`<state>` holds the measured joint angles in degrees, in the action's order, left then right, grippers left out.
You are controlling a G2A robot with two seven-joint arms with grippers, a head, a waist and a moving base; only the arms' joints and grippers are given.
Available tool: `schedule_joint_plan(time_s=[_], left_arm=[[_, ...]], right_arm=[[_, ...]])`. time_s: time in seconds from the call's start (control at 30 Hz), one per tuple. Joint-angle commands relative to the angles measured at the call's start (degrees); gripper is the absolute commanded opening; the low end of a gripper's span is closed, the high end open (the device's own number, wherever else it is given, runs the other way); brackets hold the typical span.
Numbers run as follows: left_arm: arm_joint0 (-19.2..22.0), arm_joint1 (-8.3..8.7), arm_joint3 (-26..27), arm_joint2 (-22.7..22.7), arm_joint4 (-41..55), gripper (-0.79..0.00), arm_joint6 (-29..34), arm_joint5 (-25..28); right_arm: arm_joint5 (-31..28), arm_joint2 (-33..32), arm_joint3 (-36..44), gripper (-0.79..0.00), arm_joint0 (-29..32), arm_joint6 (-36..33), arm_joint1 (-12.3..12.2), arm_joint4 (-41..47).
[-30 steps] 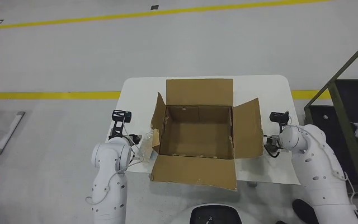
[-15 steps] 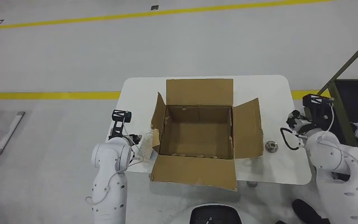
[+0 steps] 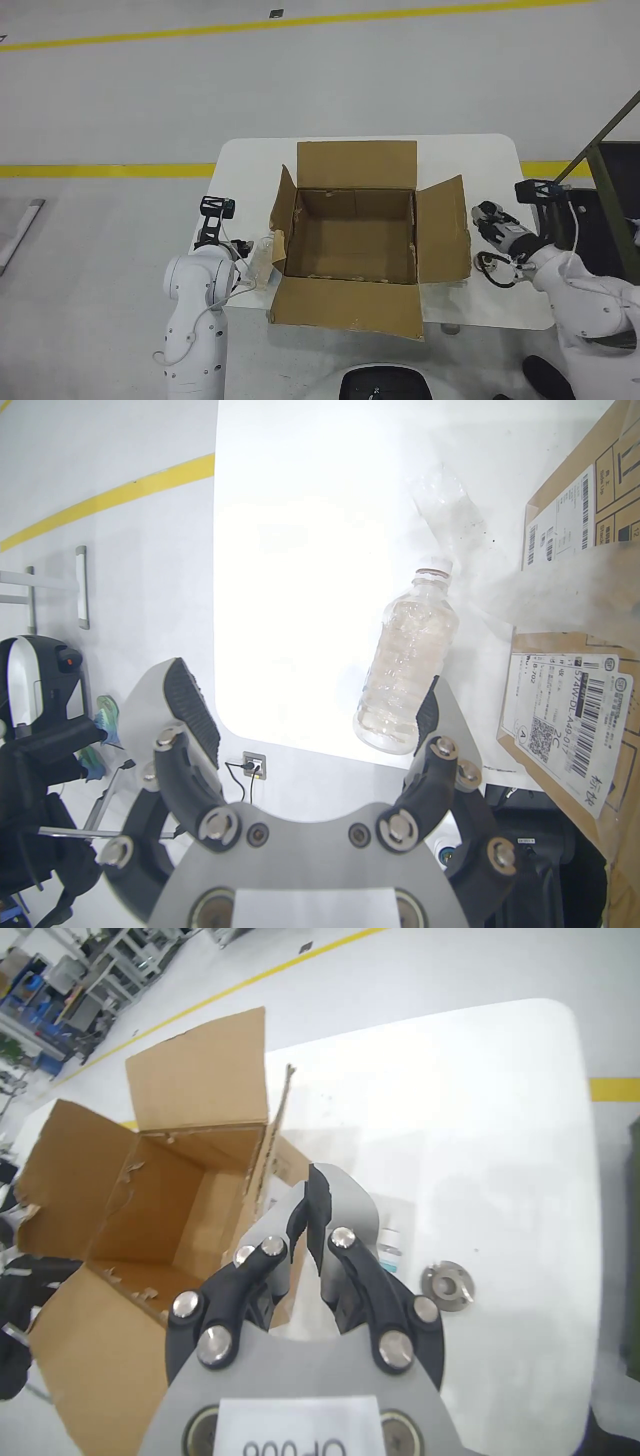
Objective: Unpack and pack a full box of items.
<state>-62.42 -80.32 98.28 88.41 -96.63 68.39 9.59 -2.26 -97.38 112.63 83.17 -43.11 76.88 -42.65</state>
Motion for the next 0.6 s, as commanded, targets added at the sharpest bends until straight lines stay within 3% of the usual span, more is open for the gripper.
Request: schedule_joint_plan(time_s=[0.0,0.03,0.1,0.17,0.27,0.33,0.57], left_arm=[[0.00,0.00,0.00,0.00,0.00,0.000,0.00,0.00],[0.00,0.00,0.00,0.00,0.00,0.000,0.00,0.00],[0.00,0.00,0.00,0.00,0.00,0.000,0.00,0.00],[0.00,0.00,0.00,0.00,0.00,0.000,0.00,0.00],[0.00,0.00,0.00,0.00,0.00,0.000,0.00,0.00],[0.00,0.00,0.00,0.00,0.00,0.000,0.00,0.00],[0.00,0.00,0.00,0.00,0.00,0.000,0.00,0.00]], right_arm=[[-2.34,-0.59,-2.23,-0.280,-0.85,-1.82,-0.24,4.02],[-2.85,-0.60,-3.56,-0.194,-1.24,-3.36,-0.36,5.47],[-3.82,-0.71,-5.94,-0.182,-2.58,-5.30,-0.58,8.26],[-4.10,-0.60,-7.82,-0.259,-4.00,-6.81,-0.83,9.14],[-5.02,-0.53,-8.46,-0.259,-4.71,-7.10,-1.05,11.87],[-4.81,-1.62,-8.27,-0.206,-4.65,-6.73,-1.31,12.06],[-6.06,-6.75,-6.92,-0.203,-3.17,-7.52,-2.15,20.75]])
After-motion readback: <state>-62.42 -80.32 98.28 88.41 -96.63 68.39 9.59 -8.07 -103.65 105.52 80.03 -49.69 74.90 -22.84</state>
